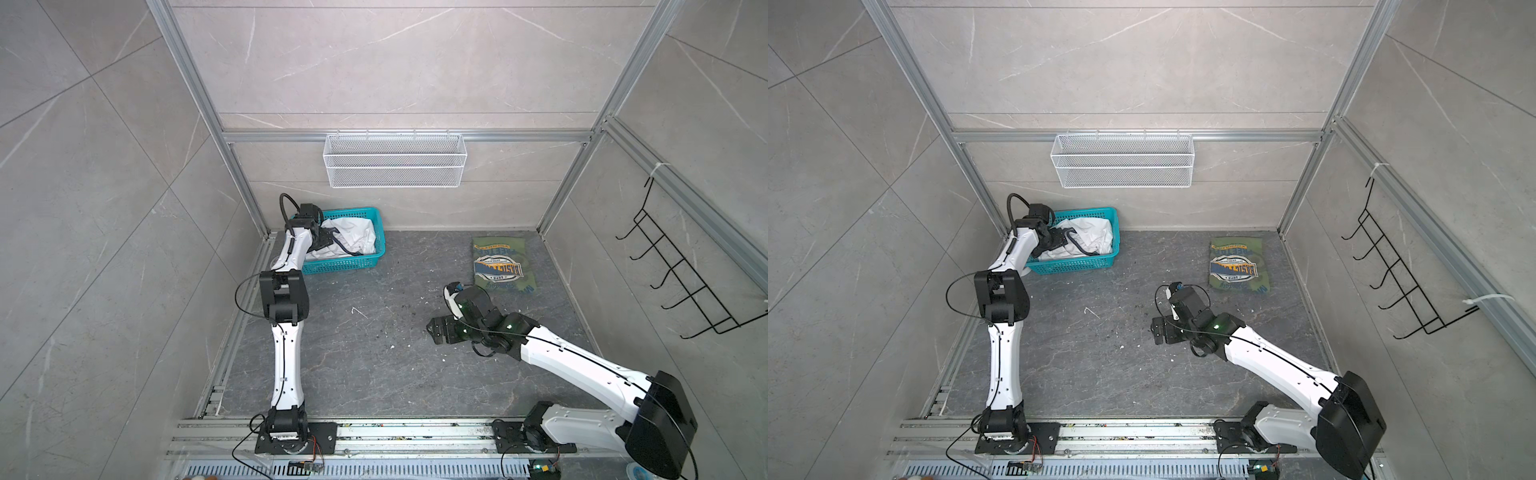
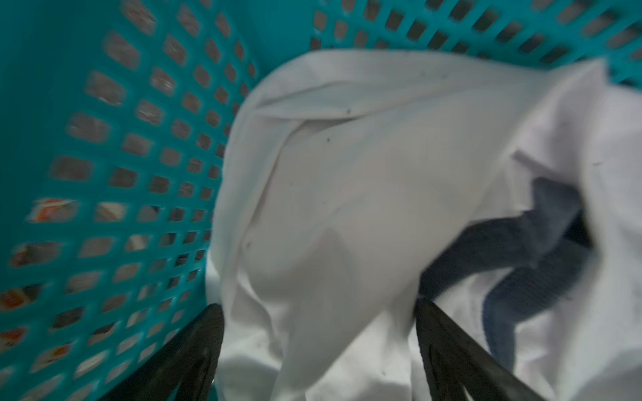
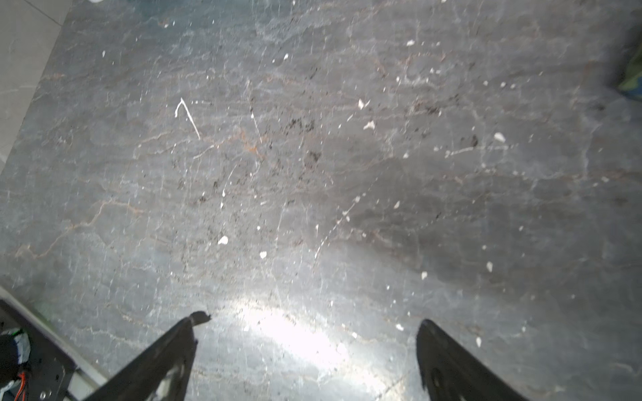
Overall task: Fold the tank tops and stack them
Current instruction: 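Grasp the white tank top in the basket with the left gripper while the right withdraws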
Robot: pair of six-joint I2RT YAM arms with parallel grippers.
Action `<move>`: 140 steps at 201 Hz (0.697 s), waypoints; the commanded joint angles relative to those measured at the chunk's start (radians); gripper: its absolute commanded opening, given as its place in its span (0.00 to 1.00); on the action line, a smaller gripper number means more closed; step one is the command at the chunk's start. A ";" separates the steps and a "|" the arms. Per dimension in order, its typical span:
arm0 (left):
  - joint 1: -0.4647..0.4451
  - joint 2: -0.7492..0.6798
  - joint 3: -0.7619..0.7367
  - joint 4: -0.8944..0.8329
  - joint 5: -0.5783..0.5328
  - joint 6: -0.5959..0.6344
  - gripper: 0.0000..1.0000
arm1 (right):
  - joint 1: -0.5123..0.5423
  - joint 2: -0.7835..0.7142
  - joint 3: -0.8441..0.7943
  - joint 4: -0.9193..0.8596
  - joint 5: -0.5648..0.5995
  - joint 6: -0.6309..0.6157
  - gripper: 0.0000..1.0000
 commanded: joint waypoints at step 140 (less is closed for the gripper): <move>0.003 -0.384 0.105 0.017 0.238 -0.057 0.00 | 0.008 -0.209 -0.121 -0.037 0.033 0.083 1.00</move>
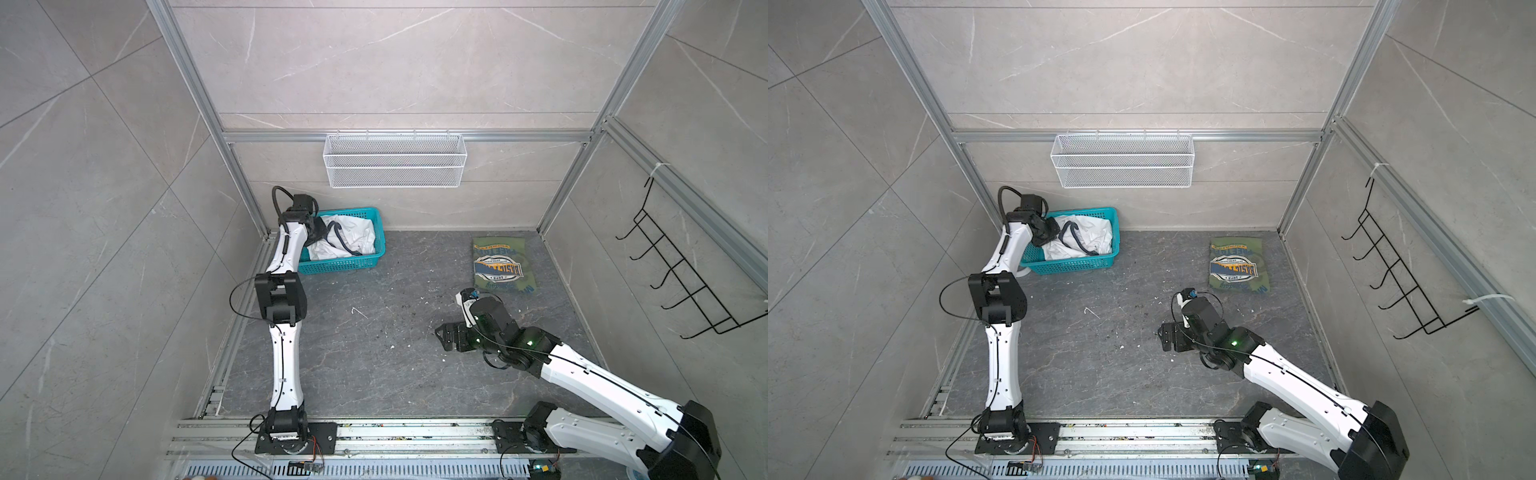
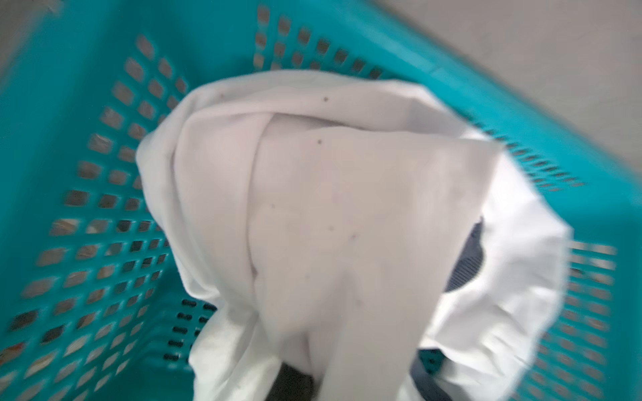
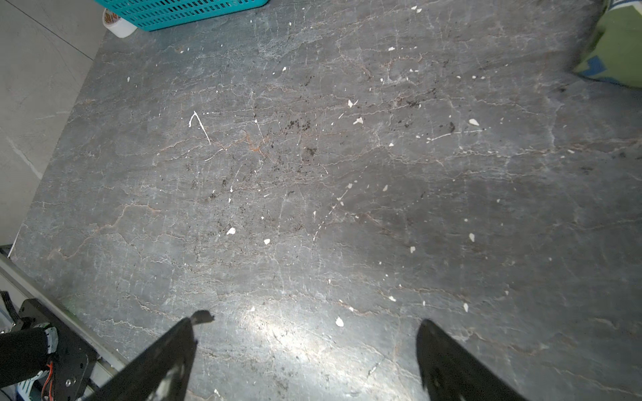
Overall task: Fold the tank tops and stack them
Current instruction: 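Lift the white tank top from the basket with the left gripper onto the table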
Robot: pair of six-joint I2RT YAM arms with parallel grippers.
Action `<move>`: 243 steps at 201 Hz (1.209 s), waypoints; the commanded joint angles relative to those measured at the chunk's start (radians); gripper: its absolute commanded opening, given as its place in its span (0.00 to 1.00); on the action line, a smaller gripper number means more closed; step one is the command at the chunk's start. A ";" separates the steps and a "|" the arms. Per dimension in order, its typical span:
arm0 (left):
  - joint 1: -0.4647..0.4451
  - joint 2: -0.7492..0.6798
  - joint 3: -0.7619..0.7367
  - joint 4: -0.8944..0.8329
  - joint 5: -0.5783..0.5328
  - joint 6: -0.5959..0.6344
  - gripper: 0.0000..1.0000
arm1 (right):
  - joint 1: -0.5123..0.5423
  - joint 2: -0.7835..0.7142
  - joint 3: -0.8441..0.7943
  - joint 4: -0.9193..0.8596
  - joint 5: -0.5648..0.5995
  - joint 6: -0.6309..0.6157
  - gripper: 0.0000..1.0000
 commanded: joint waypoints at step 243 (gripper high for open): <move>-0.657 -1.157 -1.358 0.366 0.004 -0.136 0.48 | 0.006 -0.216 -0.011 -0.152 0.042 0.049 1.00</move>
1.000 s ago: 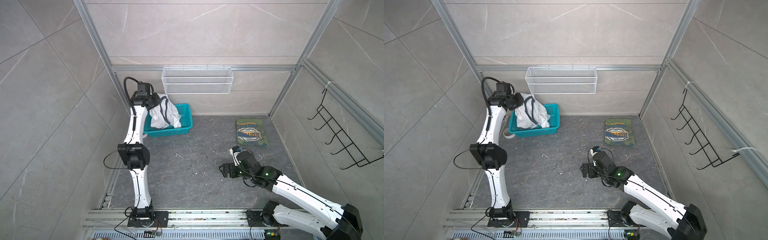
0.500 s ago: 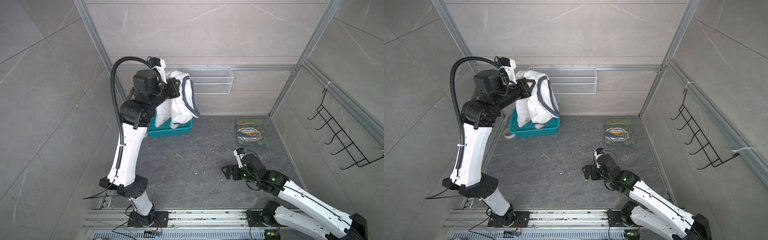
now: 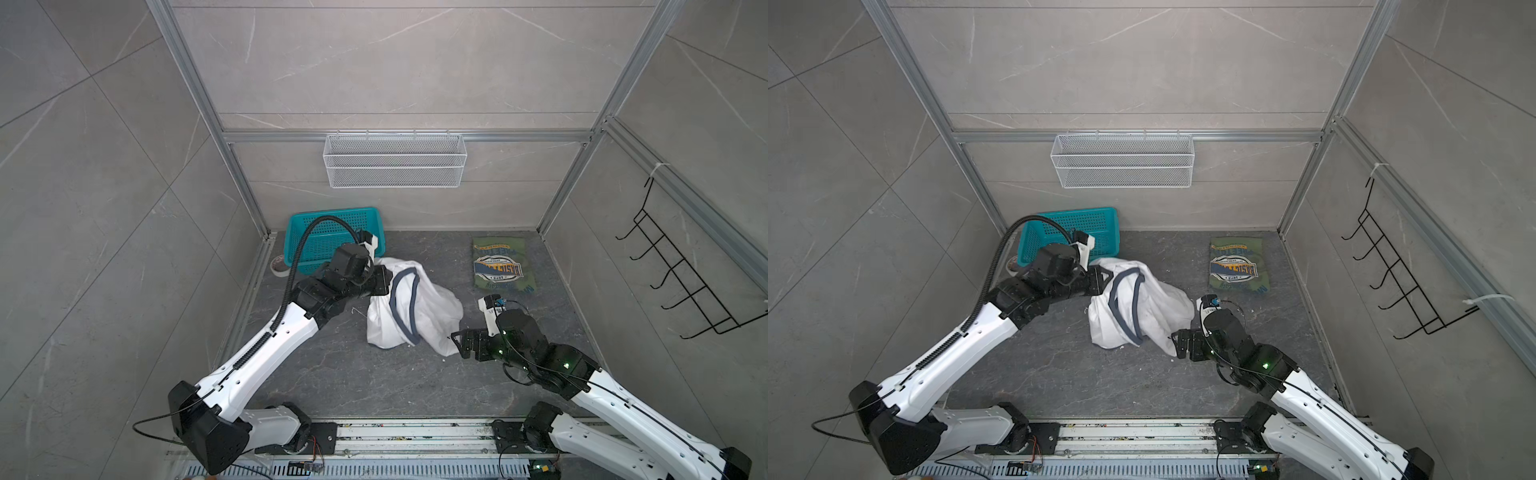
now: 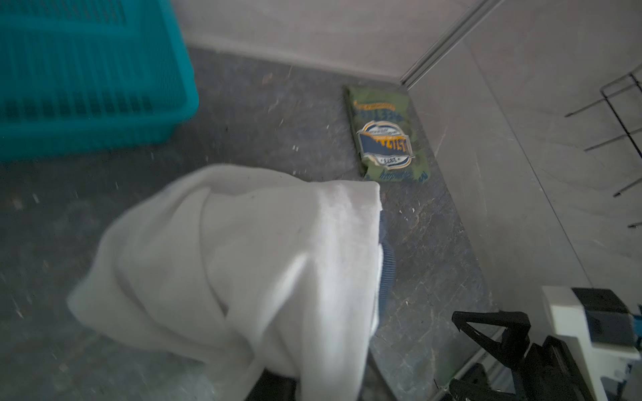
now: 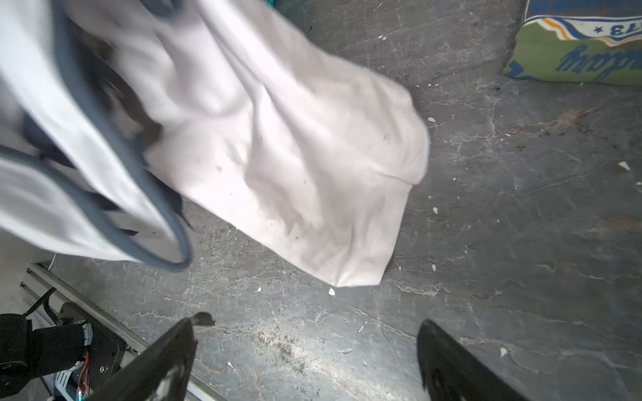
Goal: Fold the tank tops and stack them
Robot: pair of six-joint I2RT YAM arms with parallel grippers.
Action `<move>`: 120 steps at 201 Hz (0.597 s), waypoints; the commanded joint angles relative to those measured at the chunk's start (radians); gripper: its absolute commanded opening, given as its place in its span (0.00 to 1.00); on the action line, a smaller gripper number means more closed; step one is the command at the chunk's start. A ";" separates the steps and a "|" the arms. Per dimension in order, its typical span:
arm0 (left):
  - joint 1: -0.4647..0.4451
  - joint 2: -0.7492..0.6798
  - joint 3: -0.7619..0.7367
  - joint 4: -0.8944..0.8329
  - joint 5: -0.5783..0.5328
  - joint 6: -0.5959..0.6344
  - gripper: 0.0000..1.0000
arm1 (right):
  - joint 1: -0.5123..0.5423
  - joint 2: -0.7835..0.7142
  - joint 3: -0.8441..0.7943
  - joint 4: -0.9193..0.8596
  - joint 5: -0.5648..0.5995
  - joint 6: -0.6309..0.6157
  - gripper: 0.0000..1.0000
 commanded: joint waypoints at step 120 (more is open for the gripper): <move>-0.223 -0.068 -0.302 -0.083 -0.322 -0.166 0.74 | 0.111 0.453 0.120 0.077 0.170 0.125 0.90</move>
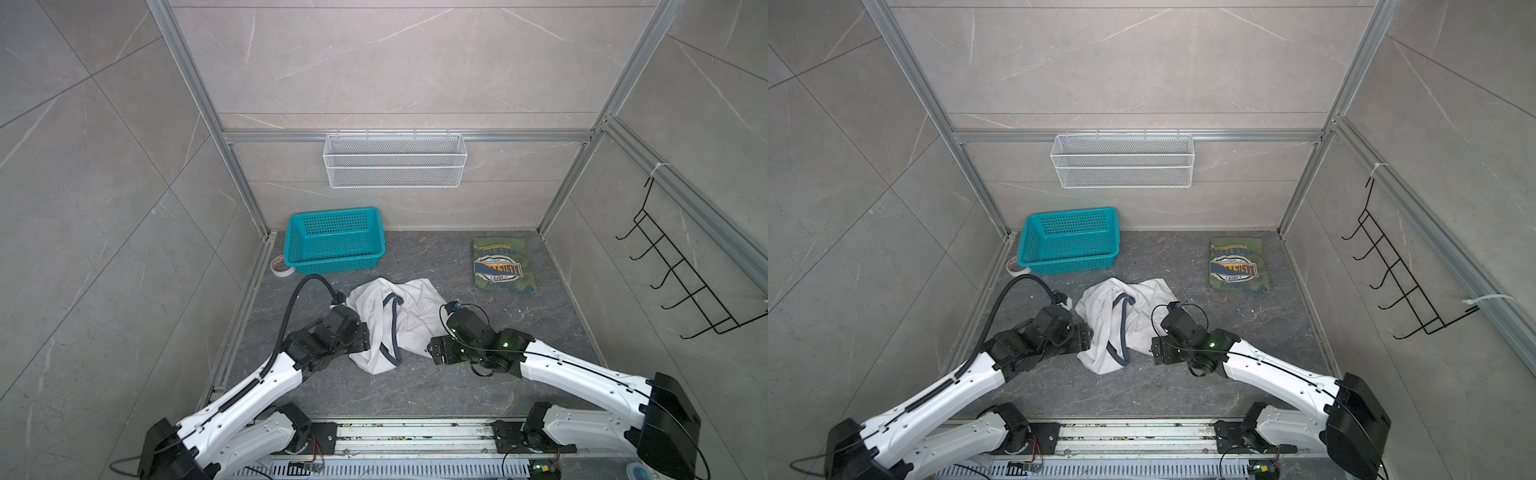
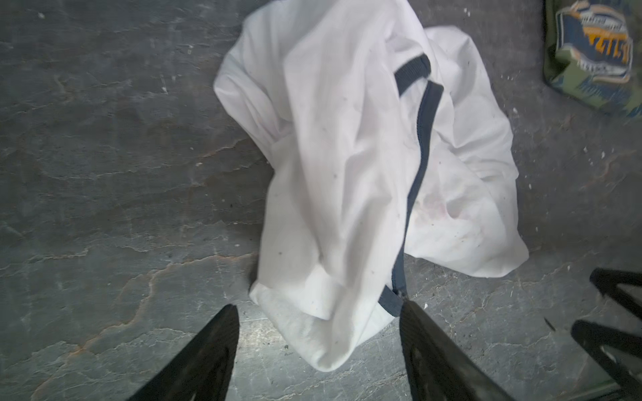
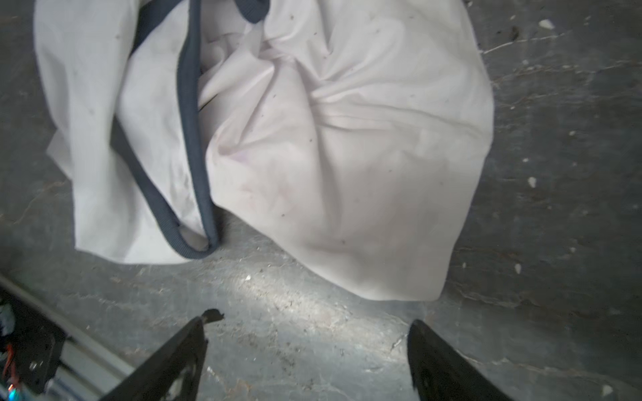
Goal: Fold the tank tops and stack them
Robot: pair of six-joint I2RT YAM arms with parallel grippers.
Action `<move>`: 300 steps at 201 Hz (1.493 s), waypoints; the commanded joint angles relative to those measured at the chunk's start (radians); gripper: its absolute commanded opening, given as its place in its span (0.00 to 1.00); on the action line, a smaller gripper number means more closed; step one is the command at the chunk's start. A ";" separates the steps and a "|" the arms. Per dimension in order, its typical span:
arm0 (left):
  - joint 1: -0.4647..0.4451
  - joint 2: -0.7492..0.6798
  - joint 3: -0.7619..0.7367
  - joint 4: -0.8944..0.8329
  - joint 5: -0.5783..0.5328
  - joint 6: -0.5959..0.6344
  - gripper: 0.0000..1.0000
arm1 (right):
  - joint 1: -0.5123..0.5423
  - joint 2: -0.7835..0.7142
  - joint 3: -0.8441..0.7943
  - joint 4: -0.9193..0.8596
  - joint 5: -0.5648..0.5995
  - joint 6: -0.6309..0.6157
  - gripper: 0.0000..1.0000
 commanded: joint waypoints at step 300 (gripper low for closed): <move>0.029 -0.118 0.213 -0.123 -0.393 0.113 0.00 | -0.129 -0.045 -0.042 0.007 0.072 0.081 0.91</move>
